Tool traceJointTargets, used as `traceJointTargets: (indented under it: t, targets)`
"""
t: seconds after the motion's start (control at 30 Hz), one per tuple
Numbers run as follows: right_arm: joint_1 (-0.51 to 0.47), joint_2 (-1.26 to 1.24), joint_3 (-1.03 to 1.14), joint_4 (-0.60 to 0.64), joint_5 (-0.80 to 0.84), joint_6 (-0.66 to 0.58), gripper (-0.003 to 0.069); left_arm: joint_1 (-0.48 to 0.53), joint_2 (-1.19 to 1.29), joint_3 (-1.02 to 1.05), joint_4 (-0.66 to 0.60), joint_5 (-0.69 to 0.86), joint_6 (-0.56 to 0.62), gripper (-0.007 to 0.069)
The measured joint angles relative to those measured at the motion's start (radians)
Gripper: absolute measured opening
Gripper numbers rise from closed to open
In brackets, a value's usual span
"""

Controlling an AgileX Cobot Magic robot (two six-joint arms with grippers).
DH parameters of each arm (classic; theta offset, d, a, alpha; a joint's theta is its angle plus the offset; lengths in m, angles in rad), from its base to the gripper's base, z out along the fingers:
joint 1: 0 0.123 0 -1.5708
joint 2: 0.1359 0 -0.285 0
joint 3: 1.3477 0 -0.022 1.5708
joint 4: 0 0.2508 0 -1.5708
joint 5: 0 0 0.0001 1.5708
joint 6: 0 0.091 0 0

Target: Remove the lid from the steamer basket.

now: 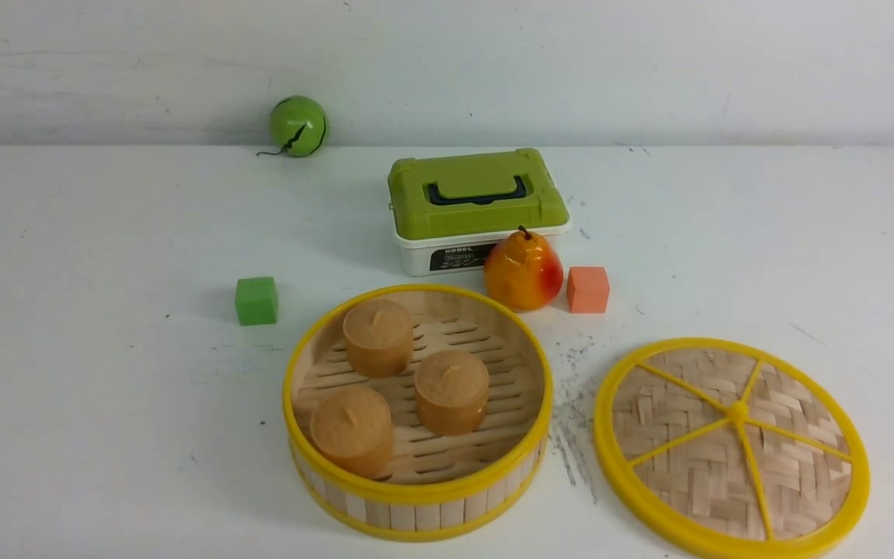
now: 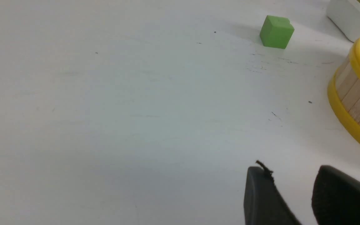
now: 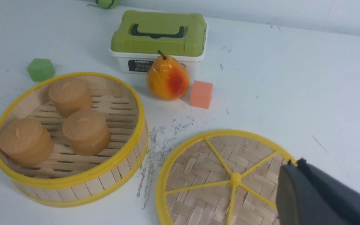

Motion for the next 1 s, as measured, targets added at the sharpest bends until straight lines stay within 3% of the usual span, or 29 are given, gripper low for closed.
traceJointTargets:
  t: [0.6,0.87,1.0]
  targets:
    - [0.000,-0.004,0.013,-0.039,-0.013,0.000,-0.0014,0.000,0.000,0.000,0.000,0.000,0.000,0.0239]
    - [-0.001,-0.103,0.173,-0.079,-0.217,0.000,-0.0013,0.000,0.000,0.000,0.000,0.000,0.000,0.0239]
    - [-0.052,-0.224,0.336,-0.127,-0.343,0.051,-0.0012,0.000,0.000,0.000,0.000,0.000,0.000,0.0239]
